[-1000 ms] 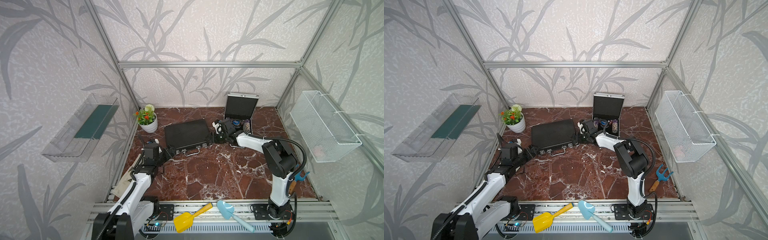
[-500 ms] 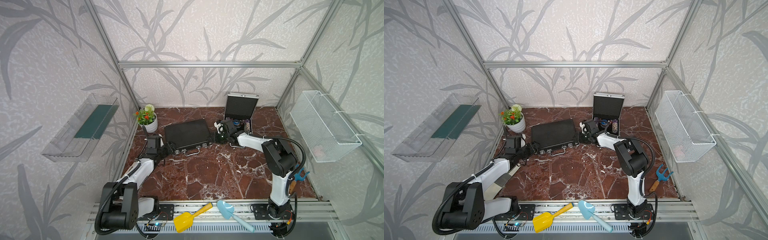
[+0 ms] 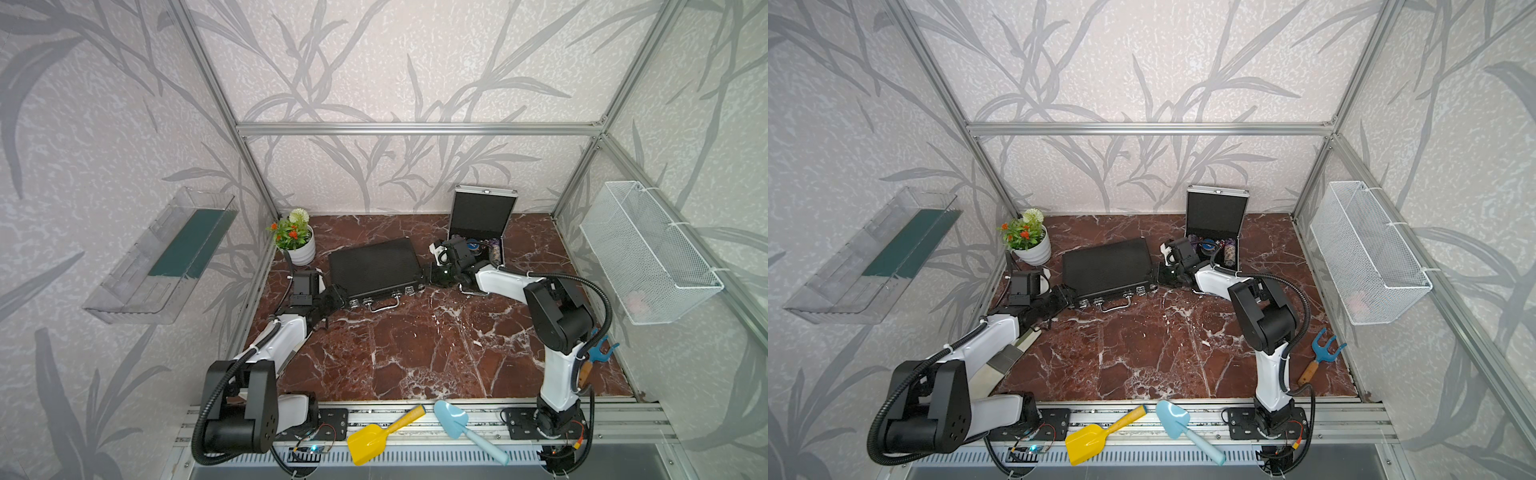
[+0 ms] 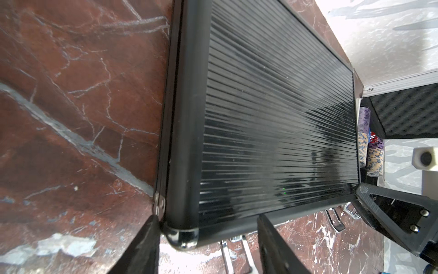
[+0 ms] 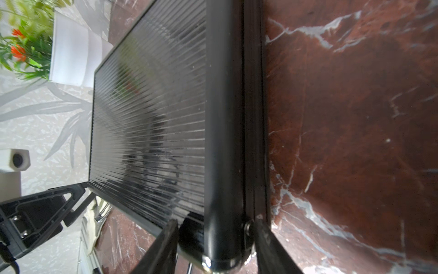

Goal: Open the poker set cases
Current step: Open the case lid on the poker set case.

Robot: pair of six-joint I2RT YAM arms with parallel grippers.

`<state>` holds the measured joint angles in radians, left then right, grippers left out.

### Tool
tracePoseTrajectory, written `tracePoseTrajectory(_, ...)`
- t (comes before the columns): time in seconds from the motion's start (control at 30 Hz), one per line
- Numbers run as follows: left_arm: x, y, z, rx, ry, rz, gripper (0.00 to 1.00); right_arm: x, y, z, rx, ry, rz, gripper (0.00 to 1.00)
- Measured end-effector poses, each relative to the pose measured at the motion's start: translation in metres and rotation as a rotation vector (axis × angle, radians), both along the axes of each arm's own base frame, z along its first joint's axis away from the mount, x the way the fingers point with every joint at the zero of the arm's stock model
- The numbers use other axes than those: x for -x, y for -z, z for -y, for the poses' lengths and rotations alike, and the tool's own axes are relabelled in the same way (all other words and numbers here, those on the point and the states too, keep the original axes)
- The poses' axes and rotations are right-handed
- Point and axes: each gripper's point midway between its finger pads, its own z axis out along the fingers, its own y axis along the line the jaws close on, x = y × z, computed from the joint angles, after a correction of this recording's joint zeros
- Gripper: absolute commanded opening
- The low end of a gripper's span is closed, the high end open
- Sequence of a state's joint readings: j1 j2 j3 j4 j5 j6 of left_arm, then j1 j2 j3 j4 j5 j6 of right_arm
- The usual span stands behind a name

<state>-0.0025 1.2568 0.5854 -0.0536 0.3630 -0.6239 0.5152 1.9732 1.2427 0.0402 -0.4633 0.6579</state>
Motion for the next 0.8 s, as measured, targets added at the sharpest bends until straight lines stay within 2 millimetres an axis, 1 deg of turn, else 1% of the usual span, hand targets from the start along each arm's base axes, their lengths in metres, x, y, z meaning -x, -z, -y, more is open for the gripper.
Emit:
tracePoseTrajectory(0.07, 0.001, -0.006, 0.0, 0.0, -0.001, 0.013, 0.54, 0.0, -0.003, -0.001, -0.013, 0.007, -0.005, 0.51)
tracePoseTrajectory(0.3, 0.001, -0.033, 0.001, 0.007, -0.004, 0.072, 0.54, -0.002, -0.025, -0.002, -0.059, 0.027, 0.006, 0.51)
tracePoseTrajectory(0.47, 0.0, -0.045, 0.0, 0.011, -0.009, 0.098, 0.54, -0.004, -0.039, -0.002, -0.078, 0.041, 0.025, 0.51)
tracePoseTrajectory(0.6, -0.002, -0.059, 0.0, 0.015, -0.018, 0.122, 0.55, -0.006, -0.049, -0.003, -0.094, 0.048, 0.039, 0.52)
tracePoseTrajectory(0.7, -0.007, -0.072, -0.001, 0.019, -0.025, 0.14, 0.56, -0.013, -0.061, -0.005, -0.114, 0.059, 0.049, 0.52)
tracePoseTrajectory(0.8, -0.015, -0.091, -0.002, 0.02, -0.035, 0.175, 0.57, -0.022, -0.079, -0.007, -0.142, 0.075, 0.069, 0.52)
